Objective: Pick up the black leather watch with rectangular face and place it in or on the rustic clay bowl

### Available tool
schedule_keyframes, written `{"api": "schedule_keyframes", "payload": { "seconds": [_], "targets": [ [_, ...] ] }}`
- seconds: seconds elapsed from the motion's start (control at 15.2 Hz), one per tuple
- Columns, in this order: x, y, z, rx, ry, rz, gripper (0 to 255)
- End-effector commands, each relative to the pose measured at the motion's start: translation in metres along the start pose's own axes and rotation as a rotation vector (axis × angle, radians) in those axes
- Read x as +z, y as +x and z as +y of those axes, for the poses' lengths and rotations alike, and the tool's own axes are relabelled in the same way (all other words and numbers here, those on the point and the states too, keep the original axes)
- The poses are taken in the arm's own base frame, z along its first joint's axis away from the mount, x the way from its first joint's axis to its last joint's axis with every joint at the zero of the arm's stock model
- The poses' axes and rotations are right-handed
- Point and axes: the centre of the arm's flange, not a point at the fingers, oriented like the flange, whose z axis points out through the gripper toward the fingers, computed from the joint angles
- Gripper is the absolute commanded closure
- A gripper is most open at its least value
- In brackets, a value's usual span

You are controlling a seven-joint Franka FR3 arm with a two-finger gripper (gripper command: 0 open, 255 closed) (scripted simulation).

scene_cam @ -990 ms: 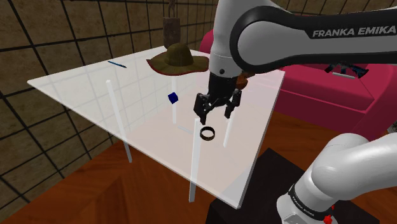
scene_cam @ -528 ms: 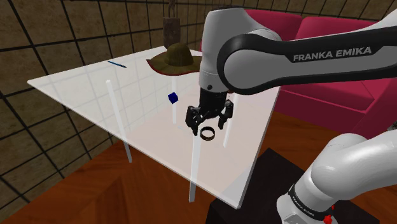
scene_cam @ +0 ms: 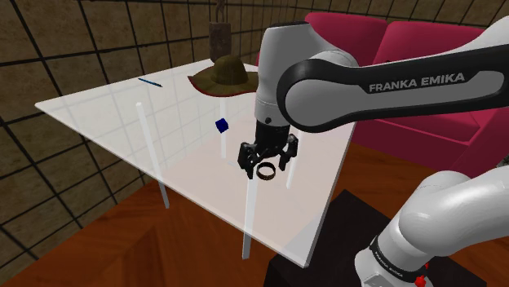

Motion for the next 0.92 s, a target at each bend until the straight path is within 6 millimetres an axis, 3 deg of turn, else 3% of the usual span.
{"api": "schedule_keyframes", "payload": {
  "seconds": [0.0,0.07,0.13,0.73,0.86],
  "targets": [
    [0.000,0.000,0.000,0.000,0.000,0.000,0],
    [0.000,0.000,0.000,0.000,0.000,0.000,0],
    [0.000,0.000,0.000,0.000,0.000,0.000,255],
    [0.000,0.000,0.000,0.000,0.000,0.000,255],
    [-0.010,0.000,0.000,0.000,0.000,0.000,255]
  ]
}}
